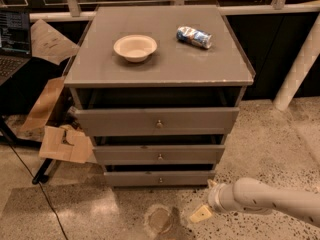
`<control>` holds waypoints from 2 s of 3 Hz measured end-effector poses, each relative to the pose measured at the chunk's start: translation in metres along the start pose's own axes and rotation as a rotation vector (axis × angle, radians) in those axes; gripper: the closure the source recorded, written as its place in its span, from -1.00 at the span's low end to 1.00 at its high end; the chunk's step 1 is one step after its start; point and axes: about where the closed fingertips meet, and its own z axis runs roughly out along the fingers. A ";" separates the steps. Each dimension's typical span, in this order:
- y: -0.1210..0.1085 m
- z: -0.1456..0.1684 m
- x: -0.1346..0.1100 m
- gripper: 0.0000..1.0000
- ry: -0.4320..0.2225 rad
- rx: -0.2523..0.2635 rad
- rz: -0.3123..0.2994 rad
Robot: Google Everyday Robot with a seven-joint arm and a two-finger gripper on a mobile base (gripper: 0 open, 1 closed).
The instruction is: Open bottom drawer
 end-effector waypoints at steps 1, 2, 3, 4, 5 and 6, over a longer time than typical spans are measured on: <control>-0.018 0.037 0.000 -1.00 -0.002 -0.025 0.011; -0.024 0.040 -0.003 -0.64 -0.010 -0.019 0.015; -0.023 0.040 -0.003 -0.18 -0.010 -0.019 0.015; -0.023 0.040 -0.003 0.32 -0.010 -0.020 0.015; -0.023 0.040 -0.003 0.79 -0.010 -0.020 0.015; -0.023 0.040 -0.003 1.00 -0.010 -0.020 0.015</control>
Offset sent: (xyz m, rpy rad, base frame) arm 0.0227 0.0059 -0.0276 0.0158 0.0179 0.0048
